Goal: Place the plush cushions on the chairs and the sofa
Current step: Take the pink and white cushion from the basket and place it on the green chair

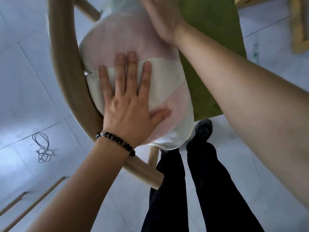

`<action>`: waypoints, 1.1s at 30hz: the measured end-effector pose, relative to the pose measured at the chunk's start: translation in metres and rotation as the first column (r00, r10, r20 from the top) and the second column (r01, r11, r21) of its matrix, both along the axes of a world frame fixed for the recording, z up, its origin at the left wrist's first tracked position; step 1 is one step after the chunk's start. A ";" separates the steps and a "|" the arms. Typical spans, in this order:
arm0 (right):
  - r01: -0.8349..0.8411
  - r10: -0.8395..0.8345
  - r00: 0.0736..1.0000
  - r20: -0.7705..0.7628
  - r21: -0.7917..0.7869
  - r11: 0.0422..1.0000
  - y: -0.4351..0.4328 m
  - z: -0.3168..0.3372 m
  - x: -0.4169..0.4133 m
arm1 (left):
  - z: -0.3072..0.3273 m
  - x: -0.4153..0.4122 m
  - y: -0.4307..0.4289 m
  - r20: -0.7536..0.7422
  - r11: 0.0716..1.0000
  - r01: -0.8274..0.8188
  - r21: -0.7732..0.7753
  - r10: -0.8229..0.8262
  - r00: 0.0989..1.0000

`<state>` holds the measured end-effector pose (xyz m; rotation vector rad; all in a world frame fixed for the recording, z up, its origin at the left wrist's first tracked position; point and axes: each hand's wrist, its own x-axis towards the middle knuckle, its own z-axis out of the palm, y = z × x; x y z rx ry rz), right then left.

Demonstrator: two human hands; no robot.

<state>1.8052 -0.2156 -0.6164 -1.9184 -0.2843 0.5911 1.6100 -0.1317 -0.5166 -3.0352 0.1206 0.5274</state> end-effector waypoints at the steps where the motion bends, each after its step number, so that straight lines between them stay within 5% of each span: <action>1: -0.047 0.047 0.999 0.026 -0.004 0.999 0.007 -0.002 0.004 | 0.000 0.000 0.000 0.000 1.000 0.002 0.001 -0.002 1.000; 4: -0.067 0.060 0.995 -0.081 -0.086 0.994 0.005 -0.010 0.003 | 0.000 0.000 0.001 -0.013 1.000 0.013 -0.025 -0.013 1.000; 12: 0.352 -0.384 0.896 -0.222 -0.169 0.920 -0.084 -0.004 -0.092 | 0.021 0.032 0.007 0.036 0.997 -0.054 -0.053 0.056 0.998; 20: 0.153 -0.160 0.987 -0.032 -0.162 0.975 -0.090 0.003 -0.253 | -0.011 0.073 0.022 -0.019 0.996 -0.081 0.026 0.082 0.996; 26: 0.026 -0.076 0.983 -0.166 -0.287 0.958 -0.126 0.014 -0.283 | 0.005 0.033 0.012 -0.009 0.992 -0.110 -0.062 0.110 0.994; 29: -0.098 0.014 0.979 -0.205 -0.406 0.909 -0.152 0.053 -0.283 | 0.032 -0.007 -0.001 -0.122 0.969 -0.199 -0.146 0.182 0.976; 33: -0.062 -0.018 0.987 -0.157 -0.490 0.870 -0.182 0.153 -0.262 | 0.117 -0.062 -0.018 -0.223 0.848 -0.408 -0.339 0.349 0.910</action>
